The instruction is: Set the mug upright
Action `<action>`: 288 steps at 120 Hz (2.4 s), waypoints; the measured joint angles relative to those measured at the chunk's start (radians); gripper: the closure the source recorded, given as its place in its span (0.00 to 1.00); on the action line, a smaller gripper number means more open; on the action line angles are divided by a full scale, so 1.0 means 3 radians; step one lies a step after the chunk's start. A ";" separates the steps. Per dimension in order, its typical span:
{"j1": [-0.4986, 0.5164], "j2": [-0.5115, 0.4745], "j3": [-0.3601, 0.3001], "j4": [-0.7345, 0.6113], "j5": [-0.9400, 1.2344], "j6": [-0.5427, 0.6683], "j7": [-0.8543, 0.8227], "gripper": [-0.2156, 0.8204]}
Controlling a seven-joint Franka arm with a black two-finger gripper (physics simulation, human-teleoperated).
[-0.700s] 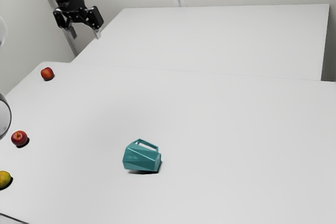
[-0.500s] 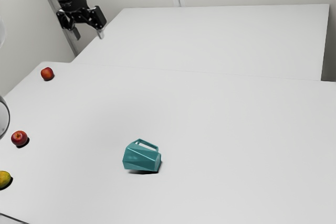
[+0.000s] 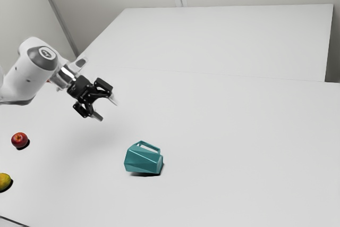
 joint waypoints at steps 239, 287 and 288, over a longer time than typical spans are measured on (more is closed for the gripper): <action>-0.0049 -0.0454 -0.0474 -0.1721 -0.2335 0.0755 0.2508 0.76; -0.0051 -0.0480 -0.0473 -0.1717 -0.2320 0.0779 0.2448 0.94; -0.0051 -0.0487 -0.0473 -0.1717 -0.2319 0.0780 0.2446 0.94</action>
